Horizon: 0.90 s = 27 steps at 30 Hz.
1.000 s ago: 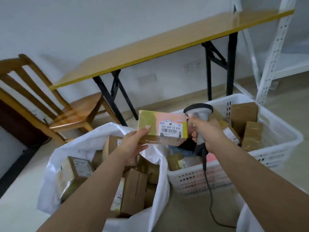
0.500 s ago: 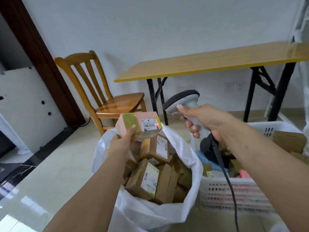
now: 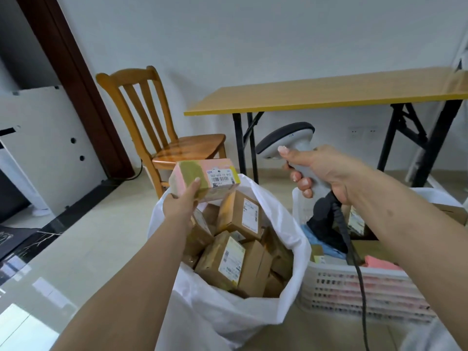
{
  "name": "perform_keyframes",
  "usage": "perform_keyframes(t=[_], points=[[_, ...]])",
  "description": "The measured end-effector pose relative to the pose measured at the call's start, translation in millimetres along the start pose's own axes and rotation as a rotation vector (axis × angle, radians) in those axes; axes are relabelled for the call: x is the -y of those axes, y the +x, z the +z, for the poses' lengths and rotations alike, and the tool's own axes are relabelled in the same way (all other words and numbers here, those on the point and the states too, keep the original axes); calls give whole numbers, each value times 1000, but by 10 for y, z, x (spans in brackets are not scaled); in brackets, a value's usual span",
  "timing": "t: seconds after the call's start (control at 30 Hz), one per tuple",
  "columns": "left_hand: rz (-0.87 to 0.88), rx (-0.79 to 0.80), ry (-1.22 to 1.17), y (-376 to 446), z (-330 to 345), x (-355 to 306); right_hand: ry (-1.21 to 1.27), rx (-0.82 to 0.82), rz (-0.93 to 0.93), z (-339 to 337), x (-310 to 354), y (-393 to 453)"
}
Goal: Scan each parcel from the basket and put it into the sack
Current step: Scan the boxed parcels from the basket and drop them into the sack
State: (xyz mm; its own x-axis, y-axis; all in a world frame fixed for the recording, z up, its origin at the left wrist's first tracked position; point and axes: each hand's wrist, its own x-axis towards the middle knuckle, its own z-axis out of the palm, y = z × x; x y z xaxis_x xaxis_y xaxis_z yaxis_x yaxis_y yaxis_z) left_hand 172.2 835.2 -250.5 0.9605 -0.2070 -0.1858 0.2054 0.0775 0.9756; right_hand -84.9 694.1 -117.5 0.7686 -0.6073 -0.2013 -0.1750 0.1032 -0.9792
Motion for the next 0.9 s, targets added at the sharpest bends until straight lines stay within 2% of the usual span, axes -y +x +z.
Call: perform_keyframes(t=[0.13,0.27,0.37,0.43,0.5,0.67,0.77,0.9], points=[[-61,-133,-4,-5,66,43,43,-2,39,-31,-97,53],[-24,-204,135,51,177,119,69,-20,84,-92,-266,143],[-36,-201,506,160,323,168,88,-30,103,-126,-391,205],[-83,-122,789,203,405,199,99,-26,110,-157,-464,250],[-34,-63,876,175,471,257,108,-29,127,-191,-540,304],[228,-145,781,37,709,349,120,-41,206,-264,-781,495],[408,-58,640,-15,1010,496,101,-84,239,-420,-988,713],[512,118,653,-69,1578,749,98,-124,310,-701,-1229,1091]])
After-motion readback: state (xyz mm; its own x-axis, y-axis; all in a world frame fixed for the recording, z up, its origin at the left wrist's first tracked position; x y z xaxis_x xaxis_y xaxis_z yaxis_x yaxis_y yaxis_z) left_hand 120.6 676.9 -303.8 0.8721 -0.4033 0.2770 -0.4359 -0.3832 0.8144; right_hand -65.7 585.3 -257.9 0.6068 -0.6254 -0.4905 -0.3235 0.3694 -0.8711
